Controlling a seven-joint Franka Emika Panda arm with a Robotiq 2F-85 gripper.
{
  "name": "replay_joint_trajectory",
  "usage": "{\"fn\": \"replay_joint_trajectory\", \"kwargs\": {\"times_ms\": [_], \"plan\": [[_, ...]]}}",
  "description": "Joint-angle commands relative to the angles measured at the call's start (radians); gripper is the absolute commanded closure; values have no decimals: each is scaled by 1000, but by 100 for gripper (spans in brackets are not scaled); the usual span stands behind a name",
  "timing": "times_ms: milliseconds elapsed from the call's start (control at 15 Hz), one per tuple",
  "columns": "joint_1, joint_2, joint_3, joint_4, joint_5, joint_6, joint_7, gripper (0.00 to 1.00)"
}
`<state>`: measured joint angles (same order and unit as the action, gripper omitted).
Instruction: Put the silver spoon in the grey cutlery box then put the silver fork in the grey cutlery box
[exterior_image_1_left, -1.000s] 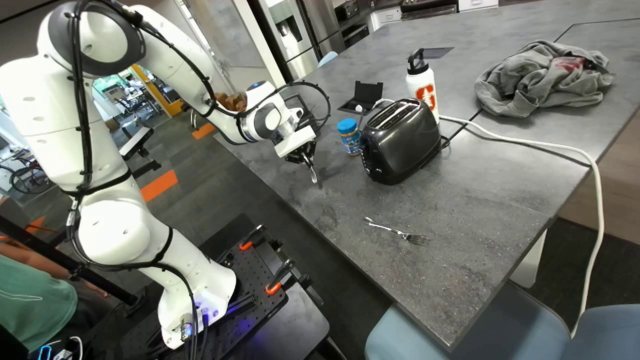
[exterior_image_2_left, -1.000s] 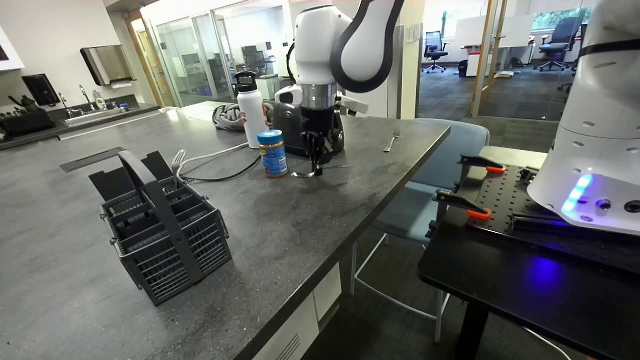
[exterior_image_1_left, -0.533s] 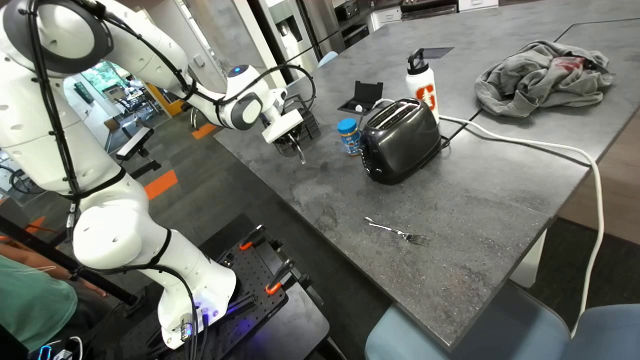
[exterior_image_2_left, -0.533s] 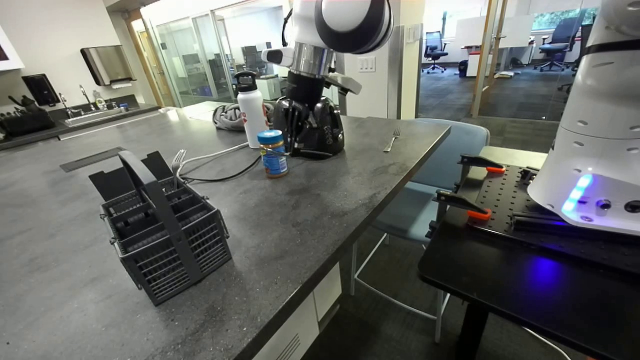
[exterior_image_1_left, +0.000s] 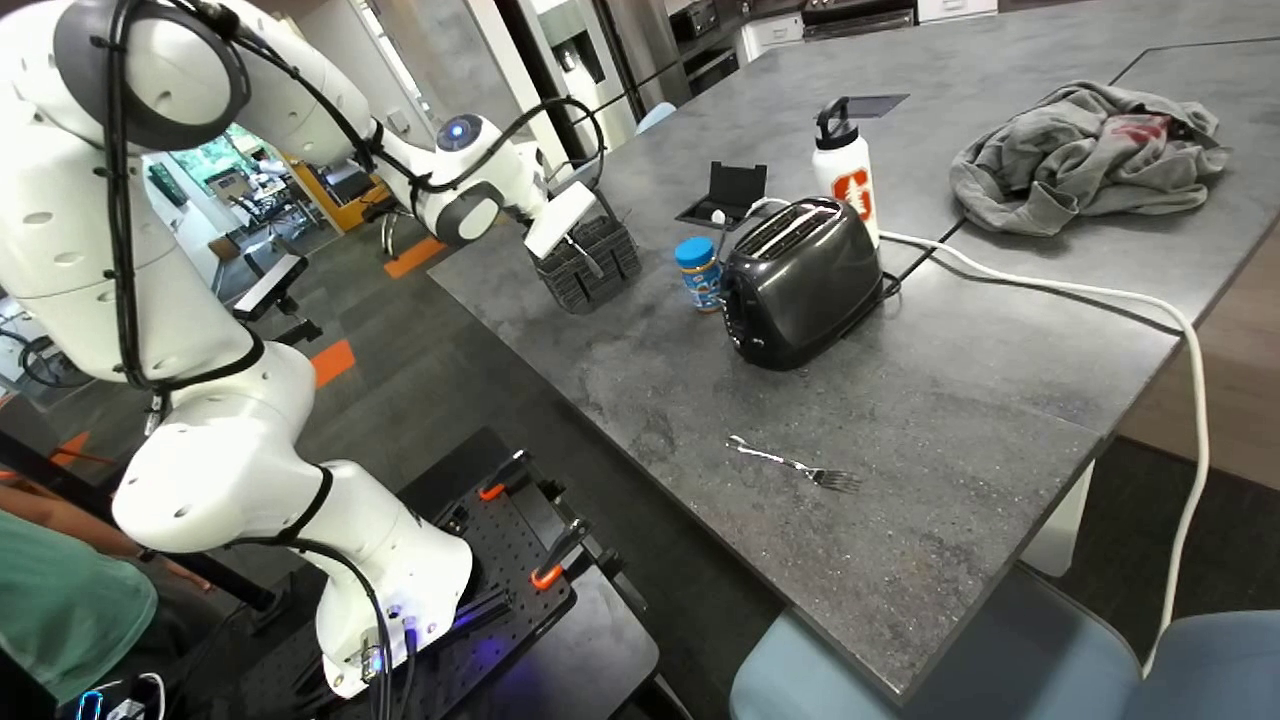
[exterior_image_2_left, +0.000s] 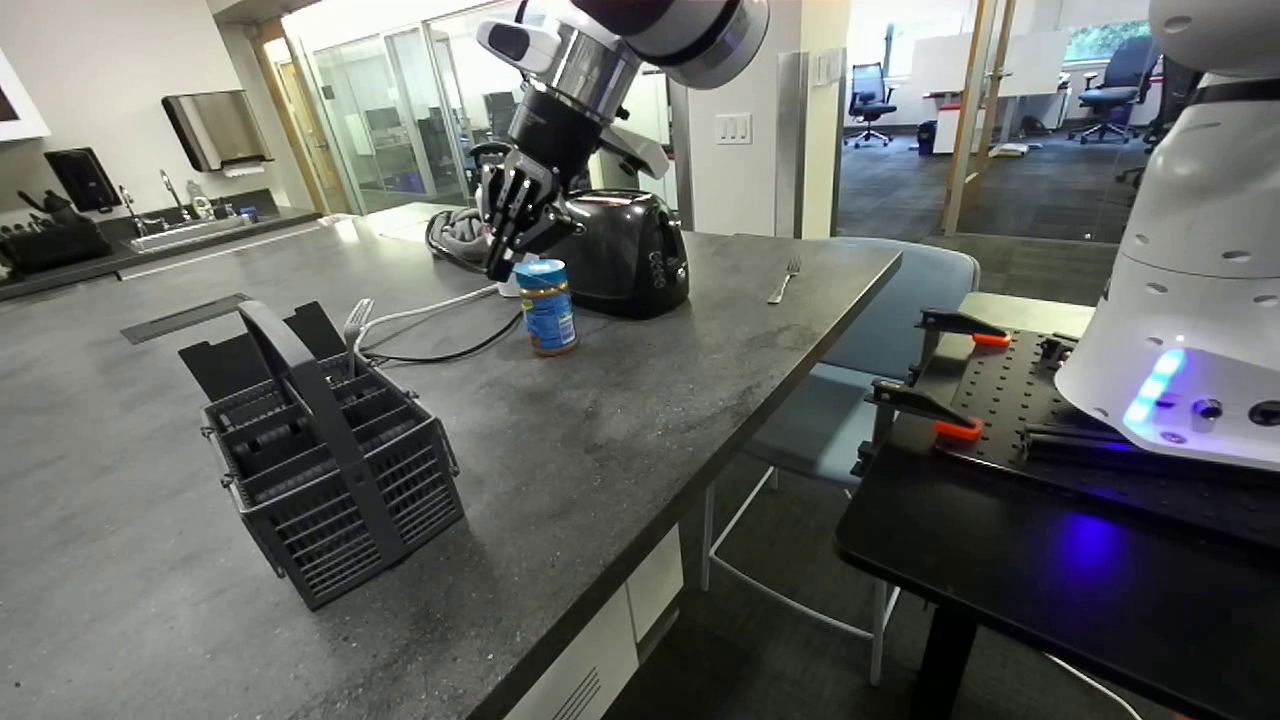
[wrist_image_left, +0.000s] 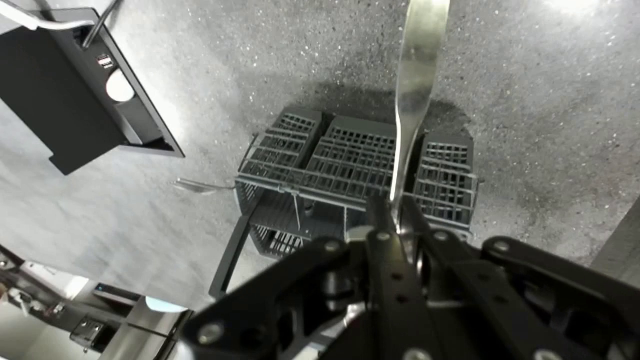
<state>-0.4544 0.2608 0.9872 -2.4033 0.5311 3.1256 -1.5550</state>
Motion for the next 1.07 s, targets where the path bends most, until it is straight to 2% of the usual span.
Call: {"fn": "replay_joint_trajectory", "kwargs": {"times_ms": [0, 67, 133, 267, 467, 733, 800, 1000], "plan": [[-23, 15, 23, 10, 3, 0, -15, 92], [-32, 26, 28, 16, 3, 1, -20, 92], [-37, 34, 28, 19, 3, 2, -29, 98], [-128, 171, 135, 80, 24, 55, -100, 98], [-232, 299, 261, 113, -11, 102, -143, 98], [-334, 471, 348, 131, -84, 99, -235, 98], [-364, 535, 355, 121, -254, 108, -134, 98], [-405, 688, 351, 127, -481, 108, -79, 98]]}}
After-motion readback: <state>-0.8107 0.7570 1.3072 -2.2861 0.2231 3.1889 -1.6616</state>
